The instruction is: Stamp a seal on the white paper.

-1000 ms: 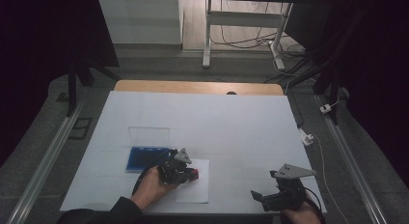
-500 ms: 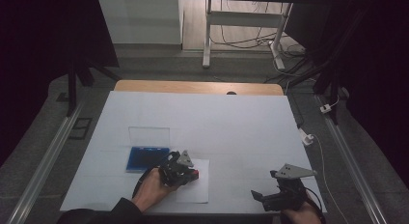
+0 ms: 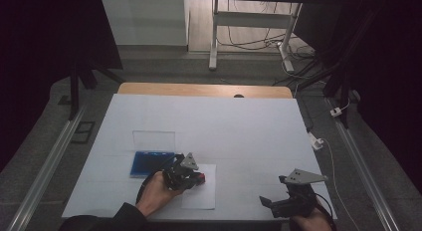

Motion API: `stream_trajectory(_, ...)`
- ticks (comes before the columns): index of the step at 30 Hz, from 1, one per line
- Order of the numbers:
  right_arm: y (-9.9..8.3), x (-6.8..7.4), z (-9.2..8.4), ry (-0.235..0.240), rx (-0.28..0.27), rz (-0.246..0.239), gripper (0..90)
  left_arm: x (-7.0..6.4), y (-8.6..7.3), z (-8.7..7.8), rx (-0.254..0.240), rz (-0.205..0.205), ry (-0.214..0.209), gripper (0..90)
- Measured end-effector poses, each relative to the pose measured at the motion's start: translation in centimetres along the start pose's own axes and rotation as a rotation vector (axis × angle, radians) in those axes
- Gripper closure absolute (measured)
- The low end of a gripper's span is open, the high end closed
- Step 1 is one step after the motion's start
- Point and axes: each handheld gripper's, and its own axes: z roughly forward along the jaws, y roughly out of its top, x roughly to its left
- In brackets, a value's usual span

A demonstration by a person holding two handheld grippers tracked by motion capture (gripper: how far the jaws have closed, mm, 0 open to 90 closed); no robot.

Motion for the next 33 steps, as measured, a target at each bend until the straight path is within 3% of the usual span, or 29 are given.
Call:
stream_trajectory(16,0.0,0.0,0.0,0.001,-0.002,0.000,2.3,0.2,0.2,-2.3,-0.051,-0.019,-0.039,79.8)
stream_trajectory(33,0.0,-0.1,0.0,0.001,-0.003,0.005,2.3,1.0,-0.6,-5.2,-0.089,-0.056,-0.020,79.6)
